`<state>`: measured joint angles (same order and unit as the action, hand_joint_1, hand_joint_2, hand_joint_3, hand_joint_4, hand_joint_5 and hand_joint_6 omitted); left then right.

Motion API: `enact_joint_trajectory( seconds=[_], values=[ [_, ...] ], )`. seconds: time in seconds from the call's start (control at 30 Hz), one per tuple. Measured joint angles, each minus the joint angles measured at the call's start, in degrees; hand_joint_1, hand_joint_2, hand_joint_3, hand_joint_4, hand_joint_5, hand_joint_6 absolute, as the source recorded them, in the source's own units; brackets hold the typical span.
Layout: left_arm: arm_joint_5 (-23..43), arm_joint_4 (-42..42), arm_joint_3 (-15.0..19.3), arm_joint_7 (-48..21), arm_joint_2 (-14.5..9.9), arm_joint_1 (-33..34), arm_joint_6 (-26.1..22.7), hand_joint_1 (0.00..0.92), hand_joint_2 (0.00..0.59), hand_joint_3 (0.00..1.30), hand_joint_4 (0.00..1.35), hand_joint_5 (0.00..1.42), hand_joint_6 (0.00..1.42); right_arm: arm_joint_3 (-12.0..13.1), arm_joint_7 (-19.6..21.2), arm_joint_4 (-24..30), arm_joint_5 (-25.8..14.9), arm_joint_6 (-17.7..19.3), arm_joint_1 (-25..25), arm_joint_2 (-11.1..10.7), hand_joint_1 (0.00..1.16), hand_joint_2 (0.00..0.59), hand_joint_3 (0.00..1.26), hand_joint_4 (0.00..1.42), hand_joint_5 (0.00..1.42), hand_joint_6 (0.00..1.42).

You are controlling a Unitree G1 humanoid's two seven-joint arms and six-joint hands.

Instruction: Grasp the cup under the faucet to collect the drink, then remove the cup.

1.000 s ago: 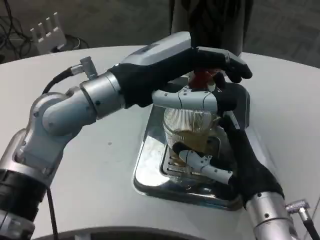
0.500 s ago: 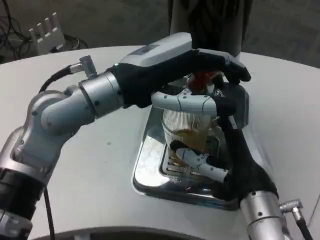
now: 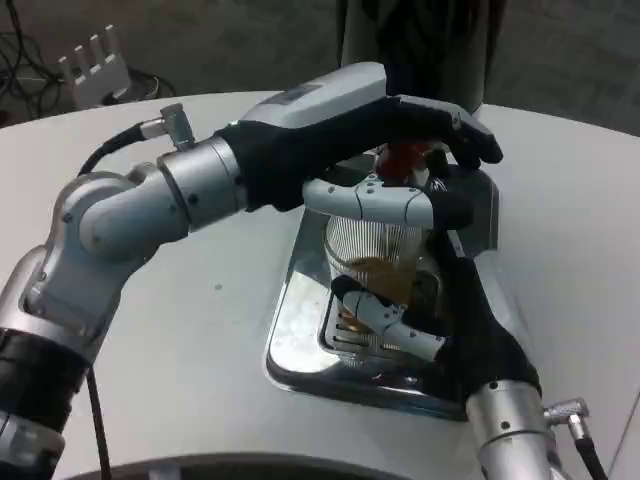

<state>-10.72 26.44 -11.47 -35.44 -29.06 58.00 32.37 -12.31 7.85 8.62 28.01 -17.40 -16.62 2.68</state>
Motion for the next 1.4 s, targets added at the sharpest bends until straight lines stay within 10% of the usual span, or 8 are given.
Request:
enact_joint_trajectory(
  seconds=[1.4],
  values=[
    [1.4,3.4,0.0,-2.5,0.1,2.9,-0.5,0.0,0.019,0.35,0.33,0.38,0.39,-2.0,14.8,-15.6,-0.4,3.4,-6.9,4.0,0.64,0.208,0.0,0.05,0.08,0.0]
  ],
)
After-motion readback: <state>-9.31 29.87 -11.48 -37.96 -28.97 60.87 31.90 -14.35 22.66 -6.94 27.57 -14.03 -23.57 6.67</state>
